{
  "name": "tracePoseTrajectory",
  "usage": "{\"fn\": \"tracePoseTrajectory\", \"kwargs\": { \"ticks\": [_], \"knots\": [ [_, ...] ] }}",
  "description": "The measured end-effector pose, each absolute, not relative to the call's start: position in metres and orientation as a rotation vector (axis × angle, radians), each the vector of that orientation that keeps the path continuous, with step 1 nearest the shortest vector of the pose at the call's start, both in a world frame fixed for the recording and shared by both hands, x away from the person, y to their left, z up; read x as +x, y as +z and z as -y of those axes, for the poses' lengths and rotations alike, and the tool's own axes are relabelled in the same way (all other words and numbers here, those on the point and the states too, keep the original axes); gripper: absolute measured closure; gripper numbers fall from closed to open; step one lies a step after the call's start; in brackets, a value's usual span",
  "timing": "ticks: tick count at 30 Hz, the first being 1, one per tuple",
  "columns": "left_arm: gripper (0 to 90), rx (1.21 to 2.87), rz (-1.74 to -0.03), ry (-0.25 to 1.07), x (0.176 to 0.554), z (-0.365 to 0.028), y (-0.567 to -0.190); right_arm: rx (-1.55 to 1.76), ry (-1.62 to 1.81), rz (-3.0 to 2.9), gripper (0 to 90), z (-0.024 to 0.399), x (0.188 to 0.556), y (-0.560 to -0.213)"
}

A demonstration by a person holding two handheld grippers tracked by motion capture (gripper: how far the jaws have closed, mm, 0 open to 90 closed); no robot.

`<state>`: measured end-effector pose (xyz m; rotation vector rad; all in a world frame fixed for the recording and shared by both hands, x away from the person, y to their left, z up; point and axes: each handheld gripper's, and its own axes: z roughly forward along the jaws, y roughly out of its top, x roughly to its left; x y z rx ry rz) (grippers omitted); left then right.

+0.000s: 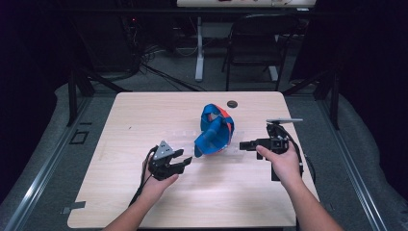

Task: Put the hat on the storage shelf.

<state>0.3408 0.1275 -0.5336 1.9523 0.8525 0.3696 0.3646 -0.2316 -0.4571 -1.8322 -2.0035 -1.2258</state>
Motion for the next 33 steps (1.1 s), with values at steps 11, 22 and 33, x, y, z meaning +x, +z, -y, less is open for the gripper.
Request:
{"fn": "tracePoseTrajectory", "kwargs": {
  "ticks": [11, 22, 33],
  "knots": [
    [51.9, 1.956, -0.856, 0.372, 0.341, -0.128, -0.534, -1.800, -1.293, 2.037, 54.7, 0.240, 0.335, -0.489],
    [51.9, 1.964, -0.857, 0.362, 0.340, -0.127, -0.535, -1.827, -1.403, 2.102, 54.2, 0.244, 0.303, -0.531],
    [55.6, 1.958, -0.832, 0.355, 0.340, -0.120, -0.536, -1.833, -1.563, 2.097, 55.5, 0.256, 0.281, -0.557]
  ]
}}
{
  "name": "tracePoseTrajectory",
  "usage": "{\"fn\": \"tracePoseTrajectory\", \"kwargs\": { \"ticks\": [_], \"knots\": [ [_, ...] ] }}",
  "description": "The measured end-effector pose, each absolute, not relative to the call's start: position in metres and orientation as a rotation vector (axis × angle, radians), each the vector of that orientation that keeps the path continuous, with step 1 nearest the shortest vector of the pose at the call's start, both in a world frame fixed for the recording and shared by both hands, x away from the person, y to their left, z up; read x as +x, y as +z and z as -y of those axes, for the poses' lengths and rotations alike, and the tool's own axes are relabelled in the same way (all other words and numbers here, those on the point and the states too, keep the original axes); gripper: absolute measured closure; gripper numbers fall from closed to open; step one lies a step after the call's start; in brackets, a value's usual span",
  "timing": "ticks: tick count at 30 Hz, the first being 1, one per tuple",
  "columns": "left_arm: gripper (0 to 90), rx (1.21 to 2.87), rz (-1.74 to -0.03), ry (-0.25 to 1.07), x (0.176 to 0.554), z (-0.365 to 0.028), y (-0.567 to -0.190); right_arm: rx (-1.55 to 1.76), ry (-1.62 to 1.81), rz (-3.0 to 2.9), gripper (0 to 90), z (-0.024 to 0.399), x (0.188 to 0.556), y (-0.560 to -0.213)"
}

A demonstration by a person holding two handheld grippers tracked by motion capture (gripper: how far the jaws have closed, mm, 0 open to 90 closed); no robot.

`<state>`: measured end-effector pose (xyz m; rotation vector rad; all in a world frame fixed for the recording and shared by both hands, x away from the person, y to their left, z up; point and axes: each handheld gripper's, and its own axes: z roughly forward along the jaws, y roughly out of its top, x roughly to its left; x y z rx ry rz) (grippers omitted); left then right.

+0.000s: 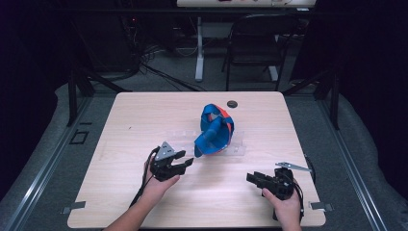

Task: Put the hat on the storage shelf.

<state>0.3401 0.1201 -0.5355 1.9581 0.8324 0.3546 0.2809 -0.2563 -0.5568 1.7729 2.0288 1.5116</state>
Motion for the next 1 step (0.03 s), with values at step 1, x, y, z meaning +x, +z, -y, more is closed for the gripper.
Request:
{"fn": "tracePoseTrajectory", "kwargs": {
  "ticks": [1],
  "knots": [
    [56.7, 1.958, -0.832, 0.355, 0.3401, -0.1201, -0.5355, 1.773, 1.512, -2.029, 55.5, 0.2563, 0.2809, -0.5568]
  ]
}}
